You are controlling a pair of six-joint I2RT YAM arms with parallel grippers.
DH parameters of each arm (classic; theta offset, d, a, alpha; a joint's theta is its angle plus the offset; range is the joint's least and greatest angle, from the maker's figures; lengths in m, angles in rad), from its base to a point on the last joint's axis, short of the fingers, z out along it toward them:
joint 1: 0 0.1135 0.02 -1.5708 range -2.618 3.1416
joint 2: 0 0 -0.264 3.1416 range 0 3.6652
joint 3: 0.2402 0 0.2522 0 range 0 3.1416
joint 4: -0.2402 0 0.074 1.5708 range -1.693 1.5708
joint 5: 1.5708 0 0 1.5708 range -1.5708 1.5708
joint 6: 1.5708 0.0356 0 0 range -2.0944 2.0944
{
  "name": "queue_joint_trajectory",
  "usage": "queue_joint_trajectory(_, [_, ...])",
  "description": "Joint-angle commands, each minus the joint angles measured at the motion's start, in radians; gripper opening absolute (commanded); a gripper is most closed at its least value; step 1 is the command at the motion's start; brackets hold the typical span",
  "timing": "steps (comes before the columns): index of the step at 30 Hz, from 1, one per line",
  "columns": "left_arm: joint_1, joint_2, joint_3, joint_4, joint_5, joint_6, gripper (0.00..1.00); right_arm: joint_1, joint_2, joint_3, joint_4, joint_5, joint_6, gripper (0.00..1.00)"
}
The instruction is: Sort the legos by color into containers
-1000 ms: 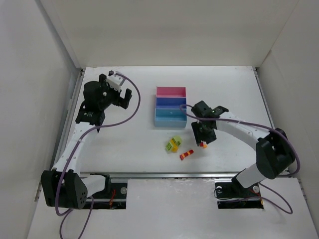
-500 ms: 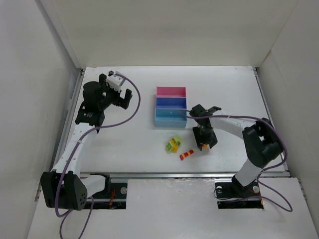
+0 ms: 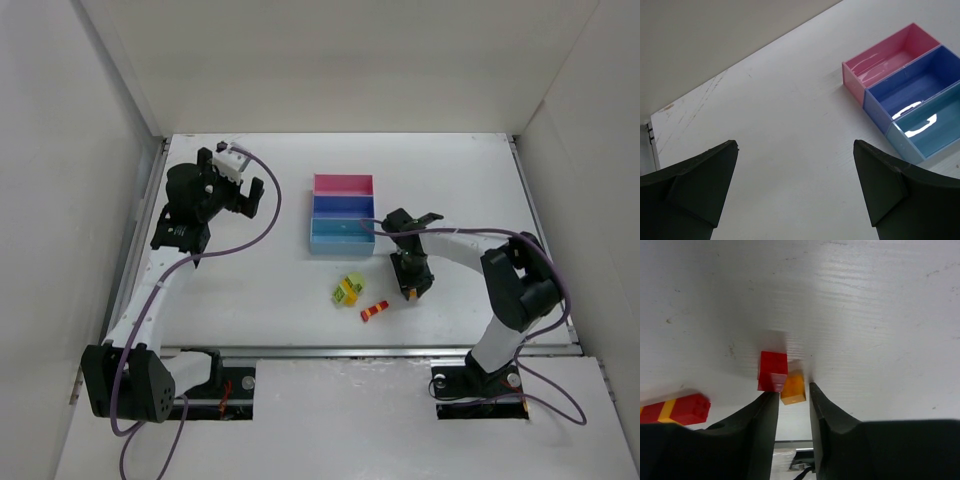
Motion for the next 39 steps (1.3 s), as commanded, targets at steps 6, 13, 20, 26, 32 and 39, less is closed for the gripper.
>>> queue_joint_trajectory(6, [-0.003, -0.022, 0.003, 0.042, -0.008, -0.005, 1.00, 0.000, 0.003, -0.001, 0.070, 0.009, -0.016, 0.24])
queue_joint_trajectory(13, [-0.003, -0.031, 0.003, 0.042, -0.008, -0.005, 1.00, 0.000, 0.012, 0.028, 0.033, 0.021, -0.005, 0.01])
queue_joint_trajectory(20, [-0.003, -0.031, -0.017, 0.032, -0.008, 0.067, 1.00, 0.000, -0.152, 0.195, -0.127, 0.000, -0.058, 0.00])
queue_joint_trajectory(26, [-0.003, -0.022, -0.017, 0.023, -0.008, 0.101, 1.00, 0.011, -0.164, 0.445, -0.093, -0.115, -0.232, 0.00])
queue_joint_trajectory(32, [-0.003, -0.002, -0.027, 0.046, -0.008, 0.087, 1.00, -0.023, 0.139, 0.807, 0.169, -0.119, -0.198, 0.00])
queue_joint_trajectory(39, [-0.003, 0.007, -0.008, 0.046, -0.027, 0.078, 1.00, -0.032, 0.566, 1.295, 0.165, -0.082, -0.134, 0.00])
